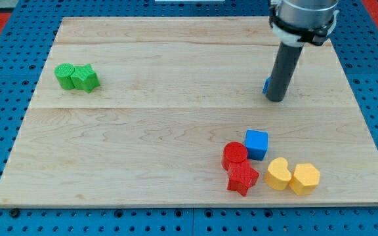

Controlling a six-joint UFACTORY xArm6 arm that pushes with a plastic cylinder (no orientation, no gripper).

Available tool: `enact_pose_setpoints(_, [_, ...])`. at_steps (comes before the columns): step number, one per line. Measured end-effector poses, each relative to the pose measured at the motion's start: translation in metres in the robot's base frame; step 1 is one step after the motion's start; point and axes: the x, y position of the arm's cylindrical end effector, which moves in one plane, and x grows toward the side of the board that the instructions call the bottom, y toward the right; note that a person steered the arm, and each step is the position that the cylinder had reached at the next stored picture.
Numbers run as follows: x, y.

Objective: Separate the blue cube from red circle

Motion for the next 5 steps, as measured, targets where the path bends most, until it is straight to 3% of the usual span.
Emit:
enact_pose_setpoints(1, [-0.018, 0.007])
enact_pose_setpoints(2, [0.039, 0.076])
enact_pose_setpoints(3, [0.103, 0.076])
enact_pose_setpoints(4, [0.134, 0.038])
enact_pose_setpoints(5, [0.127, 0.01])
